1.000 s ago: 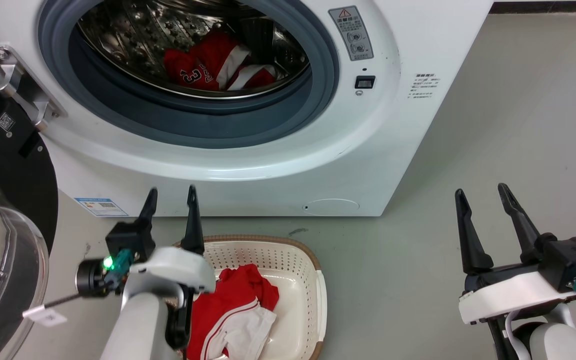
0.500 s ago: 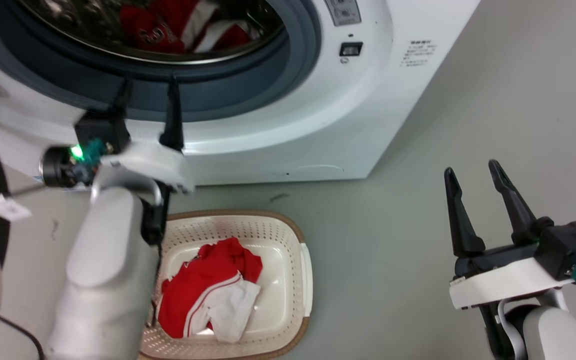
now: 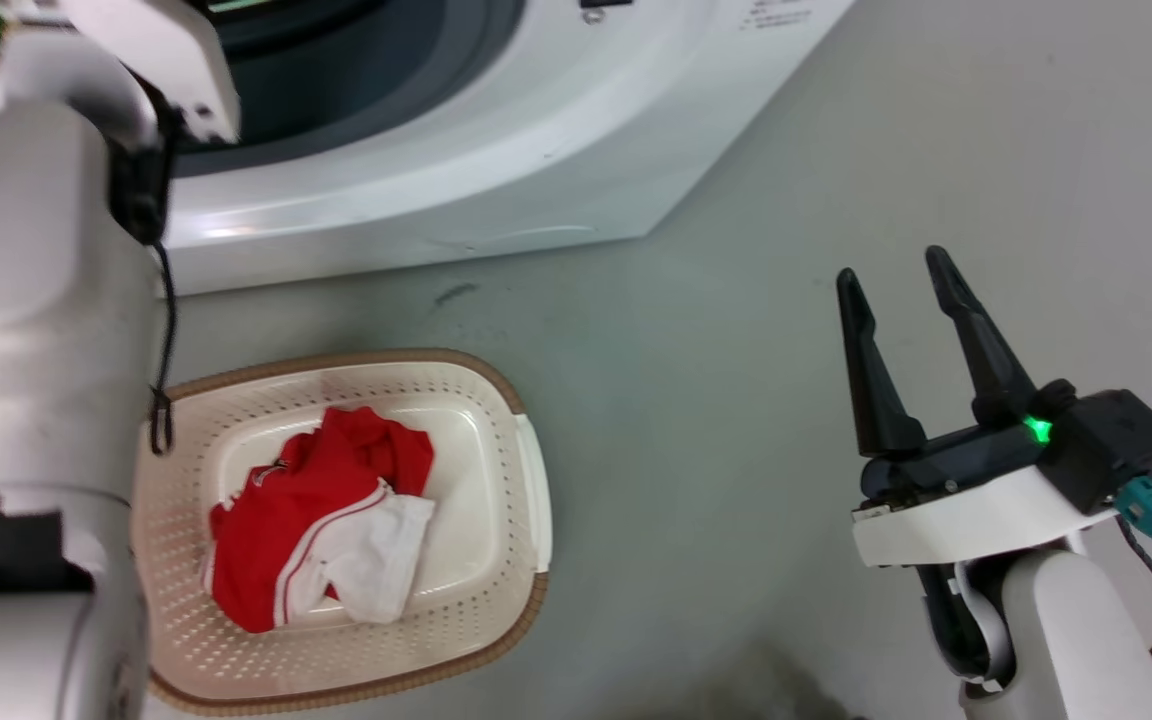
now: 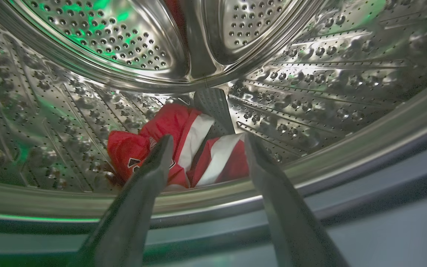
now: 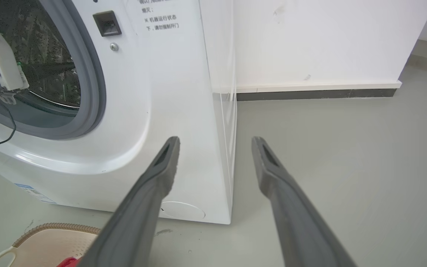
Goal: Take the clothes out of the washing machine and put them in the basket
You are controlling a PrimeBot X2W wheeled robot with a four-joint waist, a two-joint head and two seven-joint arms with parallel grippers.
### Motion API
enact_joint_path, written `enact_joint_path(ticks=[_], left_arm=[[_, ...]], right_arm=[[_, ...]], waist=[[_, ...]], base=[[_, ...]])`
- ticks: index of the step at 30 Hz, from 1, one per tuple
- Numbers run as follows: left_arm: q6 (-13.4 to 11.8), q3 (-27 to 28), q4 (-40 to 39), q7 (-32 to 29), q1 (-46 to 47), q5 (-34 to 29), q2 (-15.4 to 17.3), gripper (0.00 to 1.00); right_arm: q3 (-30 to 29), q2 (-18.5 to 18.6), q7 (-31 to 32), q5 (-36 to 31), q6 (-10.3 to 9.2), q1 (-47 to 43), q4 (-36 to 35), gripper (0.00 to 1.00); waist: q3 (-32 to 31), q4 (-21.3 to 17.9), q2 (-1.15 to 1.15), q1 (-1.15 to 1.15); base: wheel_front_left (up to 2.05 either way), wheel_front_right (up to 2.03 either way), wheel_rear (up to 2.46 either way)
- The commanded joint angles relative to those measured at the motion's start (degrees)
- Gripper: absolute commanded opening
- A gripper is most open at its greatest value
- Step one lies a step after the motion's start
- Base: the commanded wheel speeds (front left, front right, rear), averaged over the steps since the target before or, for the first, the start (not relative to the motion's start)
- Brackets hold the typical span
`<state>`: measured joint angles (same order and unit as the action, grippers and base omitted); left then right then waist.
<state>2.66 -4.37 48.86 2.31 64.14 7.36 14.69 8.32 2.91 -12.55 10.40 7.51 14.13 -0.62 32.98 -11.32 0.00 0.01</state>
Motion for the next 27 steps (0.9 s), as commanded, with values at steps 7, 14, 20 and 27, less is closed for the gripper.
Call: enact_joint_path(ticks=[7, 14, 20, 27], left_arm=[[1.1, -0.7, 7.3, -9.5, 11.2, -0.5, 4.2, 1.0], [1.3, -1.6, 13.3, -20.7, 18.7, -1.0, 8.1, 1.0], [1.6, -3.1, 16.1, -29.5, 23.7, -2.3, 12.0, 1.0], [0.7, -4.4, 17.2, -37.6, 26.9, -3.3, 14.9, 1.0]], right_arm=[[4.0, -0.1, -1.8, 2.7, -0.04, 3.3, 2.6, 1.0], [6.5, -0.1, -2.5, 5.1, -0.04, 5.0, 4.5, 1.0], [8.1, -0.1, -2.6, 7.1, -0.04, 5.4, 4.3, 1.0], [9.9, -0.1, -2.6, 9.1, -0.04, 4.5, 3.5, 1.0]], waist=[[5.7, -5.9, 0.0, -0.01], [7.8, -9.9, 0.0, -0.01], [9.9, -13.4, 0.0, -0.01], [12.1, -16.2, 0.0, -0.01]], base=[[0.0, 0.0, 0.0], [0.0, 0.0, 0.0], [0.0, 0.0, 0.0], [0.0, 0.0, 0.0]])
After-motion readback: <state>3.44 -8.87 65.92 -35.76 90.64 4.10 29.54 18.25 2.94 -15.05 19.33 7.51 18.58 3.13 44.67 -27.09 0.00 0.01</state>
